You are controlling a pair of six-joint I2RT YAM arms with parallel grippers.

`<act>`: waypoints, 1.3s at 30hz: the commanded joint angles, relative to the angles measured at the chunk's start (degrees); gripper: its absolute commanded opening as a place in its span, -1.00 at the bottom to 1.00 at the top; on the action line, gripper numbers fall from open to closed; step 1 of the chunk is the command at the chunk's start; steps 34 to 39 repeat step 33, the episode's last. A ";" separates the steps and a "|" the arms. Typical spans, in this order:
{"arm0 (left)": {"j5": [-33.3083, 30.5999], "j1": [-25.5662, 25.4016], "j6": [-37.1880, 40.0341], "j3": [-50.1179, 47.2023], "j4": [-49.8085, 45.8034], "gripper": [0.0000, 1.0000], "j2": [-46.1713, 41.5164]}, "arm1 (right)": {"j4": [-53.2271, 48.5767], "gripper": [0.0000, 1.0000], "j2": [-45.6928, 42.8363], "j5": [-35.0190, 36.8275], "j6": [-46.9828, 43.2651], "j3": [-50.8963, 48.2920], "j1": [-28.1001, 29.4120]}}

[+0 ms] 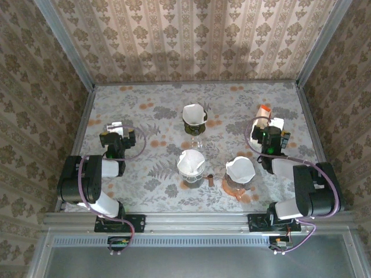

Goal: Place the coffee filter in the dripper

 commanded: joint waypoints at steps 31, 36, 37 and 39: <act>-0.45 -0.09 0.90 0.69 1.21 0.99 0.02 | 1.28 1.00 3.40 -2.46 -1.55 3.72 1.06; -0.48 -0.14 0.89 0.61 1.31 1.00 0.00 | 1.28 1.00 3.43 -2.51 -1.58 3.66 1.06; -0.48 -0.14 0.89 0.61 1.31 1.00 0.00 | 1.28 1.00 3.43 -2.51 -1.58 3.66 1.06; -0.48 -0.14 0.89 0.61 1.31 1.00 0.00 | 1.28 1.00 3.43 -2.51 -1.58 3.66 1.06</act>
